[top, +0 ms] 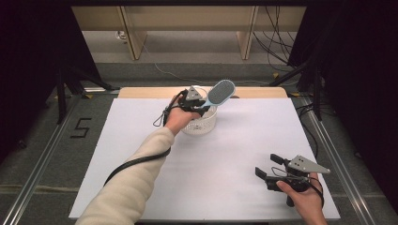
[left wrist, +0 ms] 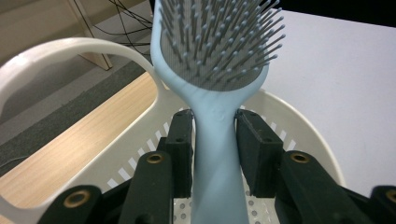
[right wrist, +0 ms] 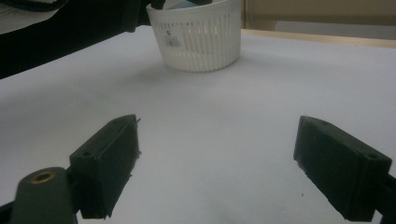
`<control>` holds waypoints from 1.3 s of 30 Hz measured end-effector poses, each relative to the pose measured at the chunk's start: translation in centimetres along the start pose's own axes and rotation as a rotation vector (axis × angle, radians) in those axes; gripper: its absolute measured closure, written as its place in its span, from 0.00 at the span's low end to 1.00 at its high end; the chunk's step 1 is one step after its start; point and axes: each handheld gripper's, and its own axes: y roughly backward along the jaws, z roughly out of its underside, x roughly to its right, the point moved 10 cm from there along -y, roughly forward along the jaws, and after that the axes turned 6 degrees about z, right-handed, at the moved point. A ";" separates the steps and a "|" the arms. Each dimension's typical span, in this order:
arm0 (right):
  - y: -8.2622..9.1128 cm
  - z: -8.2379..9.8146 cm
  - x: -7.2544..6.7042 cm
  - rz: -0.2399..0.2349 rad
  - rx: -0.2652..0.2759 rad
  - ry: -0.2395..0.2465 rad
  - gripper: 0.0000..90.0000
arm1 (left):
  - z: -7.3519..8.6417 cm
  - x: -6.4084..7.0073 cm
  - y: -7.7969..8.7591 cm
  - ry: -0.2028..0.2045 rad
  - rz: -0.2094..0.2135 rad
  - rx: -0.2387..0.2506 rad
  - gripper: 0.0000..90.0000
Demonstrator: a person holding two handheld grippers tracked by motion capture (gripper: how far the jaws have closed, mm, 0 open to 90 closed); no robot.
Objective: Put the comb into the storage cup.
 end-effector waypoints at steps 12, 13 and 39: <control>0.0 0.0 0.0 -0.001 0.000 0.000 0.17 | -0.4 -0.1 0.9 0.016 -0.036 -0.006 0.67; 0.0 0.0 0.0 -0.001 -0.002 0.000 0.17 | -0.4 -0.1 1.1 0.027 -0.043 -0.002 0.64; 0.0 0.1 0.1 0.009 -0.007 -0.001 0.17 | 0.9 0.8 8.3 0.145 -0.076 -0.016 0.12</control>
